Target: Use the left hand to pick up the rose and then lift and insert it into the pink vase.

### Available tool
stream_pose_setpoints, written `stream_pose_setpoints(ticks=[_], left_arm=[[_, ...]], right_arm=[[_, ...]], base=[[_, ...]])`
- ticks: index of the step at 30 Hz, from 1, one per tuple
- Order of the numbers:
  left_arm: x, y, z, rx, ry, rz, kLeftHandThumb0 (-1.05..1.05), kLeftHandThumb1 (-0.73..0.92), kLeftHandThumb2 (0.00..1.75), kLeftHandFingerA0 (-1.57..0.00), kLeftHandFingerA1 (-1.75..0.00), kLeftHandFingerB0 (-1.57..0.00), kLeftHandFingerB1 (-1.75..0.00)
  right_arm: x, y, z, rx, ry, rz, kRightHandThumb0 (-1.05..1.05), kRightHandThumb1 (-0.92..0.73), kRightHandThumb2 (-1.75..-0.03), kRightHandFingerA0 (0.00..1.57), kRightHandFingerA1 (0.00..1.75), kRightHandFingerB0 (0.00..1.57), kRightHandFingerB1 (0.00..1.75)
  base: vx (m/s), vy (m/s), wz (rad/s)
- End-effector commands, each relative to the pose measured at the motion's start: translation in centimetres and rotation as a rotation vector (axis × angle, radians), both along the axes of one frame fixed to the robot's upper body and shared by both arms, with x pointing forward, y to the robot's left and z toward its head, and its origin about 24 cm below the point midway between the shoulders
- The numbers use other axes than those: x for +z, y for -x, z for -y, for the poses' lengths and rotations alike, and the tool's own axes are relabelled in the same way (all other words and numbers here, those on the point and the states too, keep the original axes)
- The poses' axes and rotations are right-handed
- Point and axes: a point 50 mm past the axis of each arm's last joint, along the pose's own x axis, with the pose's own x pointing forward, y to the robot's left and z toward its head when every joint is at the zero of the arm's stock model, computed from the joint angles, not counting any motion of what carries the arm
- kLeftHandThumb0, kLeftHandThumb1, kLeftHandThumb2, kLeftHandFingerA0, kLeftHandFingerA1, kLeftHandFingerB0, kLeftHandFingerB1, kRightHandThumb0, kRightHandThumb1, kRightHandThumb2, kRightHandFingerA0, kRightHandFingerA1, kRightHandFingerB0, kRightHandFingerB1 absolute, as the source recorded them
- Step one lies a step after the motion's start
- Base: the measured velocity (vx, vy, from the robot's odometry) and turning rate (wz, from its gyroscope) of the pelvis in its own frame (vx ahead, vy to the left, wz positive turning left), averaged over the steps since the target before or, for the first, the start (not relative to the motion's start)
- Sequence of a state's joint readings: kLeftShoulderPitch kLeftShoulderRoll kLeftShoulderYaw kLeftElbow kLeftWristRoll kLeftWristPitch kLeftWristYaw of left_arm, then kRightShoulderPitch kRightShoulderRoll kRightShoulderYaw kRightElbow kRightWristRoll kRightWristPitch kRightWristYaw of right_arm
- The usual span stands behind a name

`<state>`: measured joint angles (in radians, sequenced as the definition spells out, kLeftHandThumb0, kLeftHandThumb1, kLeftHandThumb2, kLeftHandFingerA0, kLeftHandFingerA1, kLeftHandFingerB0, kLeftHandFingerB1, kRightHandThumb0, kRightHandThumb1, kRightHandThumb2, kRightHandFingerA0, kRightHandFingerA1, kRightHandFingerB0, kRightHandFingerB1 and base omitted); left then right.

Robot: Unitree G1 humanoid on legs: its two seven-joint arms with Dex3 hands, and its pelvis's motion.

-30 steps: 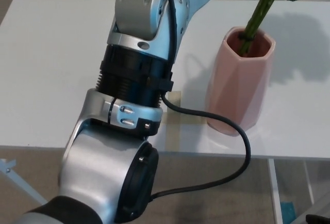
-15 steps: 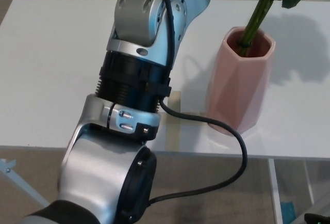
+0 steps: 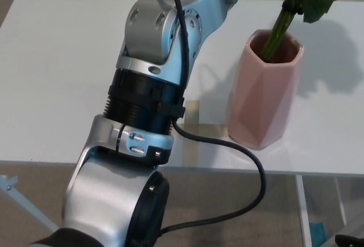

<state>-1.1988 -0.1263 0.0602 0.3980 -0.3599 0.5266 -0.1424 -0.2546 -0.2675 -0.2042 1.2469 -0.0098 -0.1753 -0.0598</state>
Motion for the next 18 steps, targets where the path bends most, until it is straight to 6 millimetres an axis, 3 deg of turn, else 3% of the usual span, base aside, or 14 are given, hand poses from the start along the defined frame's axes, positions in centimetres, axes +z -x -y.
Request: stream_pose_setpoints(ticks=[1, 18], left_arm=[[-0.8, 0.3, 0.5, -0.018, 0.009, -0.016, -0.16, 0.81, 0.66, -1.01, -1.39, -0.82, -0.91], [-1.9, 0.4, 0.3, -0.025, 0.028, -0.043, -0.17, 0.83, 0.64, -1.04, -1.38, -0.82, -0.92]], right_arm=[[-0.1, 0.1, -0.1, -0.008, -0.017, -0.004, -0.33, -0.64, -0.59, 0.66, 0.43, 0.54, 0.39], [0.0, -0.1, -0.1, 0.005, -0.008, 0.000, -0.33, -0.64, -0.59, 0.66, 0.43, 0.55, 0.39]], base=[[0.00, 0.000, 0.00], [0.00, 0.000, 0.00]])
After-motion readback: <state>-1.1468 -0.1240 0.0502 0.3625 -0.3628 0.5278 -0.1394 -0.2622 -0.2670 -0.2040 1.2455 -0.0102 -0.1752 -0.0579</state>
